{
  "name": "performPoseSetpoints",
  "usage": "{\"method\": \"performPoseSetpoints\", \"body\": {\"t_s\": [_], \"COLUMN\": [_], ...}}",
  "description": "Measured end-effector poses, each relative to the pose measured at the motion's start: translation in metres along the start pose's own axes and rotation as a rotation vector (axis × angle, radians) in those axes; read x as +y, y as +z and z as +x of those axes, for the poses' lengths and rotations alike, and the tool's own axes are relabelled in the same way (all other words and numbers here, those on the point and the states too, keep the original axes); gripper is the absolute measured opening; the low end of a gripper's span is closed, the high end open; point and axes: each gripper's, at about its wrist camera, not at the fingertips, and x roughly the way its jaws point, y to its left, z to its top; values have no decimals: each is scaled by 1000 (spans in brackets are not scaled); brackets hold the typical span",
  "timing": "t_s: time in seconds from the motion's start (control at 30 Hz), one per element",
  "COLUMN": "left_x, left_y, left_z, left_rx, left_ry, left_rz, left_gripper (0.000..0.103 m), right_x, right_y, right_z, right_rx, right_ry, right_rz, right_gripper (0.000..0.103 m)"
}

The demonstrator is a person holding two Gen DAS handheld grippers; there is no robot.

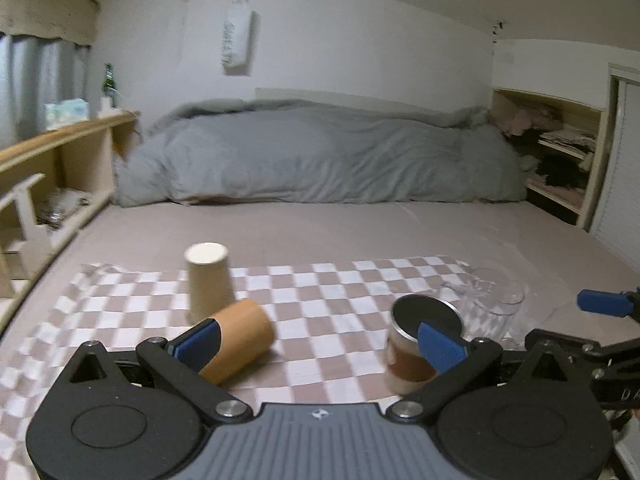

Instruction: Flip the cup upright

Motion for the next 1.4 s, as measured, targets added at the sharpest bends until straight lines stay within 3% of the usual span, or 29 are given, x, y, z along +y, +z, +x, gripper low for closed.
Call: {"method": "performPoseSetpoints", "body": {"t_s": [0.53, 1.13, 1.4], "left_x": [27, 13, 11], "left_y": [-32, -48, -51], "left_z": [-59, -61, -60], "left_rx": [-6, -4, 4], "left_ry": [93, 172, 167], "left_rz": [-31, -14, -16], "left_gripper": [103, 103, 103], "right_x": [37, 32, 34], "right_y": [-15, -39, -40], "right_z": [-29, -45, -46], "right_rx": [19, 0, -17], "right_ry": [-79, -196, -212], "right_rz": [20, 79, 86], "right_gripper": [103, 103, 103]}}
